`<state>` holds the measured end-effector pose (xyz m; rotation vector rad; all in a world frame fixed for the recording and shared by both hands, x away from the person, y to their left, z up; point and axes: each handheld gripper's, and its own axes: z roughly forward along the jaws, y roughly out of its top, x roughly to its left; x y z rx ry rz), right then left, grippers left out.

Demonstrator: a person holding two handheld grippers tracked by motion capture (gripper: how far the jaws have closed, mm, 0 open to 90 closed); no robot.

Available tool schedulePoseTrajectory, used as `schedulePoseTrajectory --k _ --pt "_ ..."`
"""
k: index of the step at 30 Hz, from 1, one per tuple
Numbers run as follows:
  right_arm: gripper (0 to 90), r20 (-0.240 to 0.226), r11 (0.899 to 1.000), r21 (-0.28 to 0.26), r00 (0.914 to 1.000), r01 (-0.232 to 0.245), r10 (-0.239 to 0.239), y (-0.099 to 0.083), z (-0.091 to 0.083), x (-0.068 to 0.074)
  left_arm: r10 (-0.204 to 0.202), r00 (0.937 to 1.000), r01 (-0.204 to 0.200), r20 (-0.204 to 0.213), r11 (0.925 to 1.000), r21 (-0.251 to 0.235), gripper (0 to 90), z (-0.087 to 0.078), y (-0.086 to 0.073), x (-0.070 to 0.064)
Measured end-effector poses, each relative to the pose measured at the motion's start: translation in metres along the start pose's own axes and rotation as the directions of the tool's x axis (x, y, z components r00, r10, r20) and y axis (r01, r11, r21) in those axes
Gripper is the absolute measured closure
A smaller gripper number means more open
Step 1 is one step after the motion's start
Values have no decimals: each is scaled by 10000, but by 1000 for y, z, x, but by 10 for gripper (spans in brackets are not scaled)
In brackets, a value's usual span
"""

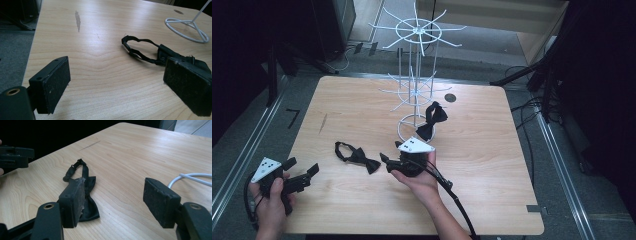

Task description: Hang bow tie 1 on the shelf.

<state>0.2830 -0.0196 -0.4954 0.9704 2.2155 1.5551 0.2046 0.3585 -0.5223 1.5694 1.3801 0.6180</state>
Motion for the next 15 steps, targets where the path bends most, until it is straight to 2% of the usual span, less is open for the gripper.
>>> schedulePoseTrajectory --k 15 --pt "355 -149 9991 428 9999 -6 12 -7 19 6 4 10000 -4 53 10000 24 77 0 0 0"
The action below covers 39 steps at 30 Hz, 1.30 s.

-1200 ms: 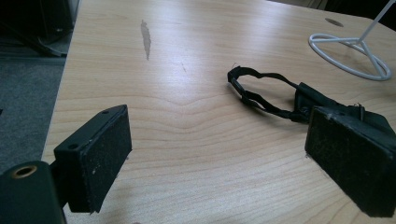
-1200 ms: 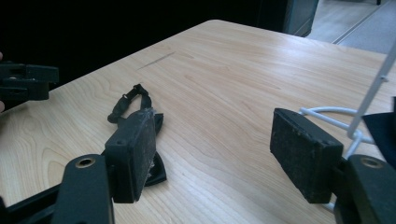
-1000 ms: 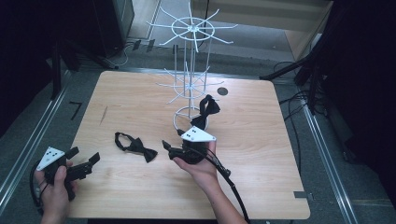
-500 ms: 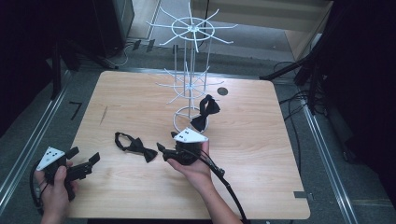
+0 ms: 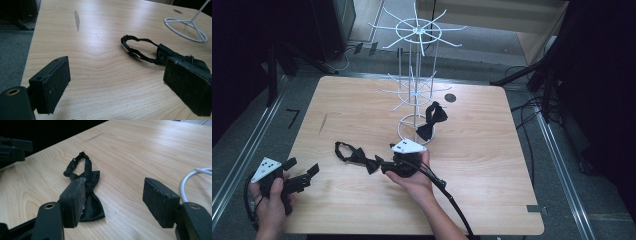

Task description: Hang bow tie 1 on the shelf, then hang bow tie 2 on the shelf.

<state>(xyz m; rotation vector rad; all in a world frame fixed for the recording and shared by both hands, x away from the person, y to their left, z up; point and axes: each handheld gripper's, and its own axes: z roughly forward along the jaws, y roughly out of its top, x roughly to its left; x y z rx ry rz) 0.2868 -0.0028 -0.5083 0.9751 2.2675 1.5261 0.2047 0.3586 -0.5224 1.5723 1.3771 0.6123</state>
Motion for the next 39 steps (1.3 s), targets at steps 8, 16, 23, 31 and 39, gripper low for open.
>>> schedulePoseTrajectory --k 8,16,23,31,39 --pt "356 -103 9997 228 9999 -31 34 -4 12 2 -12 10000 12 22 10000 -10 77 0 0 0" --pt "356 -152 9989 461 9999 -3 10 -5 22 4 22 10000 -22 46 10000 -2 77 0 0 0" --pt "356 -221 9982 595 9998 23 -10 -5 28 7 2 10000 -2 60 10000 1 77 1 0 0" --pt "357 -361 9971 757 9993 -1 29 -7 38 10 -4 10000 4 77 10000 -24 77 0 0 0" --pt "357 -504 9964 847 9986 -95 138 -6 47 13 0 9999 -1 113 10000 29 77 1 0 0"
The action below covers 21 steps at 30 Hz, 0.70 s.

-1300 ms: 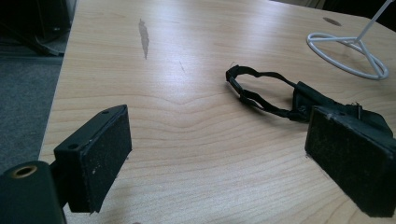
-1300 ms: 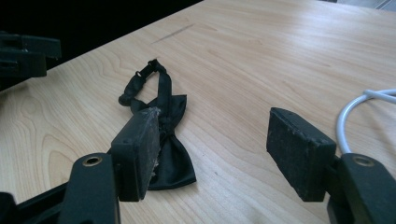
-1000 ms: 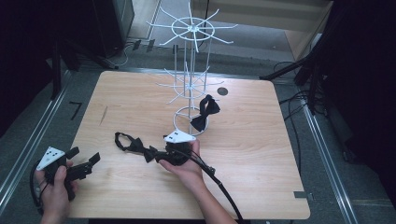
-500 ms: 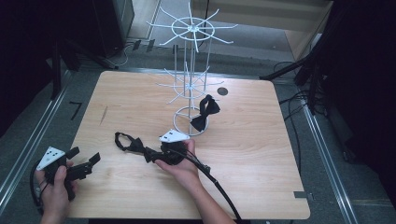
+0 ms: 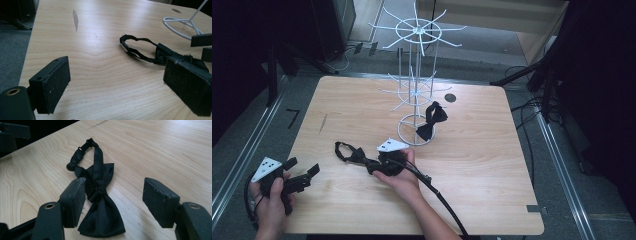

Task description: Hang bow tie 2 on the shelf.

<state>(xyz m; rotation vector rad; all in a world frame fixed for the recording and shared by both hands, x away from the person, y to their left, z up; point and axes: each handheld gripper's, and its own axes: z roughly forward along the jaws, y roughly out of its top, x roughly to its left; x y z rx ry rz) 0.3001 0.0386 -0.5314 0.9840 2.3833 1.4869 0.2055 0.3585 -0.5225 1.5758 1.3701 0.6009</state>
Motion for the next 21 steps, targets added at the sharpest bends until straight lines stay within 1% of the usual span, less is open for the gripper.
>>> schedulePoseTrajectory --k 6,11,14,18,21 --pt "355 -185 9999 100 9998 72 -70 2 5 2 6 10000 -6 26 10000 18 77 0 0 0" --pt "351 -212 9993 350 9997 147 -139 -1 10 3 10 10000 -11 24 10000 43 77 0 0 0" --pt "356 -269 9991 386 9995 200 -189 0 11 4 12 10000 -12 -3 10000 31 77 0 0 0" --pt "383 -286 9977 615 9992 285 -267 0 13 5 9 10000 -9 3 10000 28 77 0 0 0" --pt "437 -211 9955 839 9988 450 -434 1 15 6 9 10000 -9 1 10000 29 77 0 0 0"
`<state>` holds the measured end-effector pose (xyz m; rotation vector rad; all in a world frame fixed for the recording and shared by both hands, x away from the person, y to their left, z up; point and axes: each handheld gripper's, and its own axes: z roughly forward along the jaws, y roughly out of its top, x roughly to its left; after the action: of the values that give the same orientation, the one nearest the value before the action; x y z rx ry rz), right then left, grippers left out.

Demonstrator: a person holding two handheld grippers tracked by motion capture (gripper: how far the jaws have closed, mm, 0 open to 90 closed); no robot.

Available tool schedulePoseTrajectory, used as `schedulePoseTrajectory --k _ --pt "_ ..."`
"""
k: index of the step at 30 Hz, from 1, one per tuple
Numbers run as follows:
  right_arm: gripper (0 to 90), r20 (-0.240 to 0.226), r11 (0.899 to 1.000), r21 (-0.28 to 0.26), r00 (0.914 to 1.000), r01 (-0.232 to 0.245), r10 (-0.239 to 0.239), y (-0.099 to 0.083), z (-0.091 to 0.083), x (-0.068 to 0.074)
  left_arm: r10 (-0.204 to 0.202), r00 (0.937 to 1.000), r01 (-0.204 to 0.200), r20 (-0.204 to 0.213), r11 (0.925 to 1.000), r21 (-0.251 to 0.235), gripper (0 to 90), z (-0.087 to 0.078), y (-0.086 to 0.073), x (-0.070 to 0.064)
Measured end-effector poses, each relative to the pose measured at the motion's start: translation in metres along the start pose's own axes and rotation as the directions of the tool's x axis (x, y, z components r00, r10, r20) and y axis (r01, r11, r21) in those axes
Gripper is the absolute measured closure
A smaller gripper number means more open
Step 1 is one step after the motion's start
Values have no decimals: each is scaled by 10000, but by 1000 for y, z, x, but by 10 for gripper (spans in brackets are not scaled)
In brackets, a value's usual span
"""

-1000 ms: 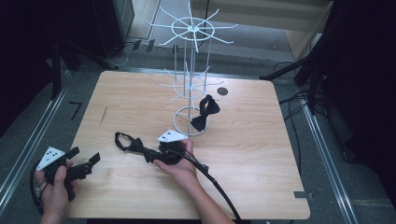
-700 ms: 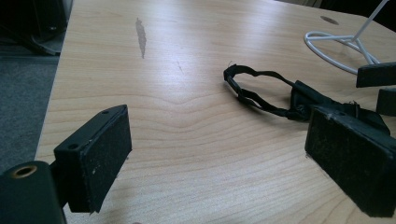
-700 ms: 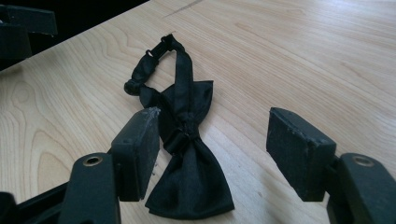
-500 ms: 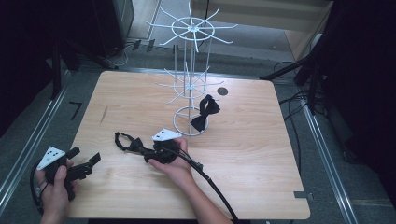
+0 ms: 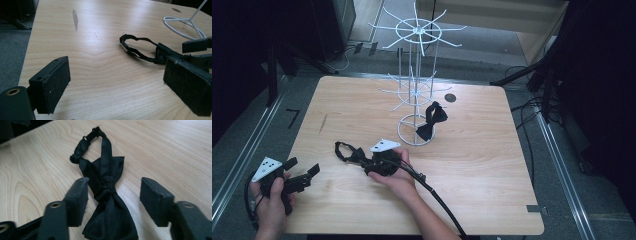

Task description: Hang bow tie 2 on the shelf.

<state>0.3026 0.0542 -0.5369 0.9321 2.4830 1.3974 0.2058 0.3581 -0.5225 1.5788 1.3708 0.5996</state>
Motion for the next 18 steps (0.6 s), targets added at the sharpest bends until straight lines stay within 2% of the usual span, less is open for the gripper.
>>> schedulePoseTrajectory --k 7,9,14,18 --pt "506 138 9972 611 9989 437 -446 1 6 5 0 10000 0 -11 10000 -7 77 0 0 0" --pt "549 183 9966 617 9983 541 -554 1 6 6 2 10000 -2 -4 10000 -6 77 0 0 0" --pt "728 434 9936 656 9945 925 -954 0 5 10 -3 10000 3 -7 10000 -11 77 0 0 0" --pt "770 353 9922 612 9932 1090 -1113 -2 2 9 -7 10000 7 2 10000 -24 77 0 0 0"
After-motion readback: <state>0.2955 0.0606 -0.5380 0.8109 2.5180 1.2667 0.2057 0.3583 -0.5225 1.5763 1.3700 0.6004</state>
